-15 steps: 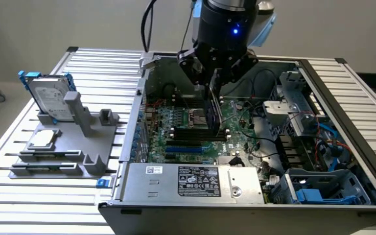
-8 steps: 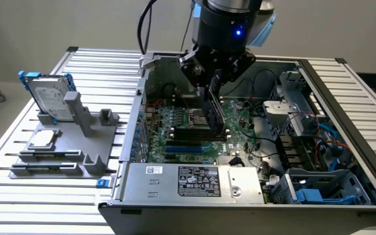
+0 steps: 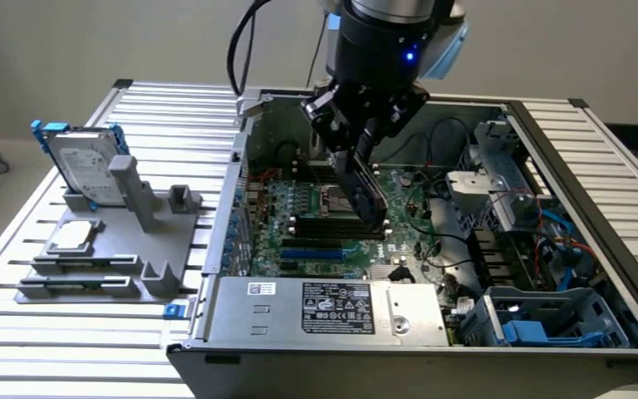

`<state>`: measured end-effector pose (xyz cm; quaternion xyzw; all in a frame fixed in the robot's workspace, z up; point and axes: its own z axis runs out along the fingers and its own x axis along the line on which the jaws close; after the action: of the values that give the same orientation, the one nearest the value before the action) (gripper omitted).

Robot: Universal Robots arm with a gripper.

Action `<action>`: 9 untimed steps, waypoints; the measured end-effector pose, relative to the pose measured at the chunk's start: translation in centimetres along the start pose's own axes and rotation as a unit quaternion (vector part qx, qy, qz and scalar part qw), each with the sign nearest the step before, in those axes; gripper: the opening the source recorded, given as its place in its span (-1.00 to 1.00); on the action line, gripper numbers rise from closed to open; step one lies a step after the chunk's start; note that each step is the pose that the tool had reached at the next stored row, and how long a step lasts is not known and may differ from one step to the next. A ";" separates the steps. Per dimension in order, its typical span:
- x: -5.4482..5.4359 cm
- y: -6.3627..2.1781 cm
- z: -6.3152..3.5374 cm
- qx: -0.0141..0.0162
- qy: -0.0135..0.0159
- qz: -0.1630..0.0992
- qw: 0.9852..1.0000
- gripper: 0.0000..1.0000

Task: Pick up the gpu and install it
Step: 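Insert the gpu into the slot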

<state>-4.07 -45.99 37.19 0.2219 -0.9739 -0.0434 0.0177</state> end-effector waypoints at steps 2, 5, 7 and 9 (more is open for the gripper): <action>0.0 0.00 0.04 0.000 0.002 -0.018 1.000 -0.47; 0.0 -0.01 0.14 0.001 0.004 -0.046 0.999 -0.47; 0.0 -0.02 0.21 0.002 0.006 -0.064 0.998 -0.47; 0.0 -0.03 0.29 0.002 0.008 -0.082 0.997 -0.47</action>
<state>-4.07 -45.99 36.89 0.3012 -0.9525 -0.0405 0.0215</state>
